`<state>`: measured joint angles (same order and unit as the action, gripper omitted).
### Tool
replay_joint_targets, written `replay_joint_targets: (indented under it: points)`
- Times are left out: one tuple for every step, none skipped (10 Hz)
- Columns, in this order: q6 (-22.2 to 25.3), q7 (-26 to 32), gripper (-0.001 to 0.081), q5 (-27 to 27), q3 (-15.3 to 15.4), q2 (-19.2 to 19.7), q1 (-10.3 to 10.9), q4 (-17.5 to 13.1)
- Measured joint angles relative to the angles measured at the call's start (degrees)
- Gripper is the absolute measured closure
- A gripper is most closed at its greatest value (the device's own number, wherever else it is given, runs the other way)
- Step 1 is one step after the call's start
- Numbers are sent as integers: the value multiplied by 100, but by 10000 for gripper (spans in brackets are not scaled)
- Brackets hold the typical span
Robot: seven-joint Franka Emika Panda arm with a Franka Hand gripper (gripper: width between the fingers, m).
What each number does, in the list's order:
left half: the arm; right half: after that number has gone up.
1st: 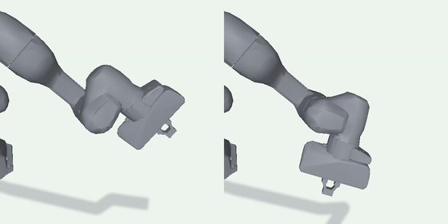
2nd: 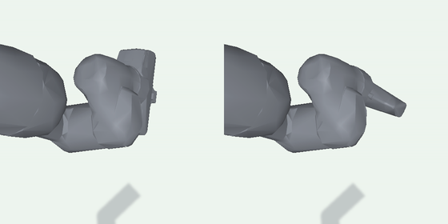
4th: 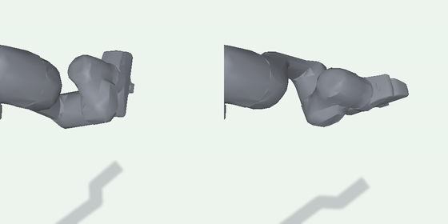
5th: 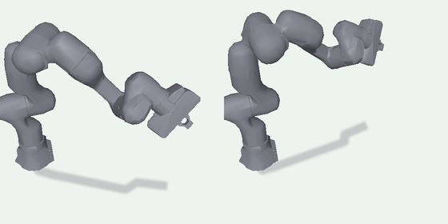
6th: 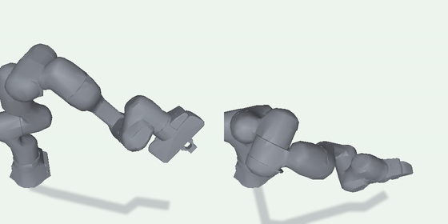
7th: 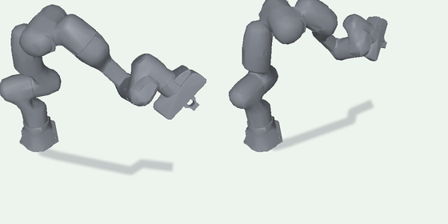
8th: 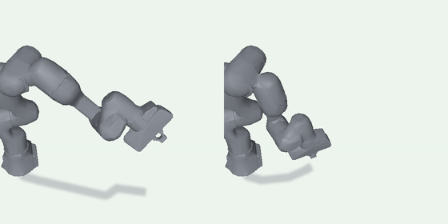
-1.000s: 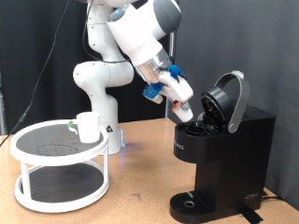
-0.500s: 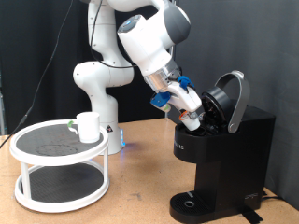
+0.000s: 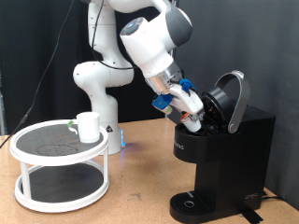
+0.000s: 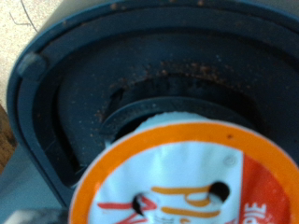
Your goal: Make a cup of coffee with the keurig machine
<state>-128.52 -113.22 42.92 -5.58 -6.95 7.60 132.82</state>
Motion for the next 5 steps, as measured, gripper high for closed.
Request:
replay_joint_targets:
  points:
    - [-29,-14,438,0,16,23,0,2]
    - [-61,-19,438,0,34,53,0,2]
    - [-84,-19,438,0,47,76,0,5]
    - [-103,-19,354,0,47,100,0,19]
    - [-130,-19,354,0,48,117,0,36]
